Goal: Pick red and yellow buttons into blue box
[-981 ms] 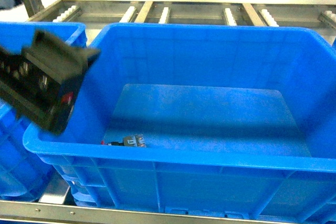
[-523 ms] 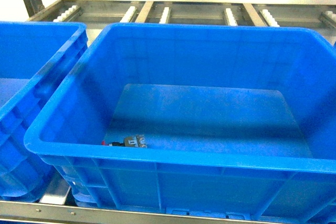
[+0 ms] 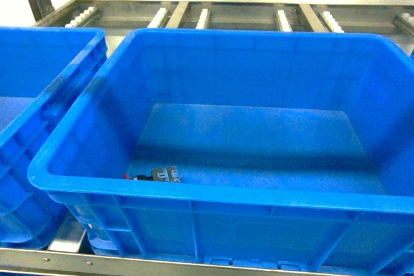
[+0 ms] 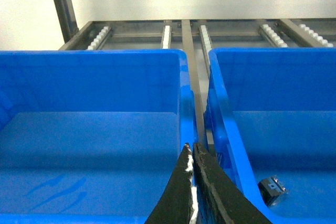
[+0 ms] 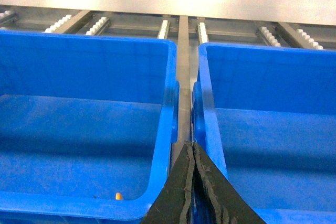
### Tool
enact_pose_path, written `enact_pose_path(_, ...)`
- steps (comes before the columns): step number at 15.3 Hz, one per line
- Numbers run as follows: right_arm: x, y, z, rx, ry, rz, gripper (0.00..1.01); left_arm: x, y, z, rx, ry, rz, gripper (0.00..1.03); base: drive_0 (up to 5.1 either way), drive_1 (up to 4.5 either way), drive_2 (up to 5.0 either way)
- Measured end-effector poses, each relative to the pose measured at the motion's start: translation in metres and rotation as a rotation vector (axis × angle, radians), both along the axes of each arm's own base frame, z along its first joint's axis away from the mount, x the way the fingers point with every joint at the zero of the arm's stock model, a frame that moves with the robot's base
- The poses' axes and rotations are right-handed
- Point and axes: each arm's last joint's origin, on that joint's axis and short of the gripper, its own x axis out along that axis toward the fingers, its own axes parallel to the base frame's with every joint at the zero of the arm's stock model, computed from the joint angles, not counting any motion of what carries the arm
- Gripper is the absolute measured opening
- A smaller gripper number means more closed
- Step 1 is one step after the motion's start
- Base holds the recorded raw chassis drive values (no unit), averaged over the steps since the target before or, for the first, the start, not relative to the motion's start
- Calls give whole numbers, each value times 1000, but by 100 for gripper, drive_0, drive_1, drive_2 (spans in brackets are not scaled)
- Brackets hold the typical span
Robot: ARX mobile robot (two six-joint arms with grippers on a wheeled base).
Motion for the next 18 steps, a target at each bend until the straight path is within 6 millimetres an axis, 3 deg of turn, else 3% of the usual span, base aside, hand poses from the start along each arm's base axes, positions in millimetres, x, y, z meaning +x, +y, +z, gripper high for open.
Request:
enact_pose_path(3,-9,15,3,0,-16,21,2,-12,15,-7,-3,-35,21,2,0,0,0)
enact_pose_path(11,-24,14,3,0,-16,3,2,-31,13,-7,-3,-24,-4,2,0,0,0)
enact_pose_path(13,-36,14,1,0,-18,3,2,-35,13,-7,-3,-27,-4,2,0,0,0)
enact_pose_path(16,-36,14,0,0,-11,3,2,-43,13,-14,-3,32,-5,2,0,0,0)
enact_pose_path(17,-36,14,0,0,-7,3,8,-47,13,-12,-3,-4,-3,2,0,0,0)
enact_pose_path(18,-36,14,0,0,-8,3,19,-47,13,-8,-4,-27,-3,10,0,0,0)
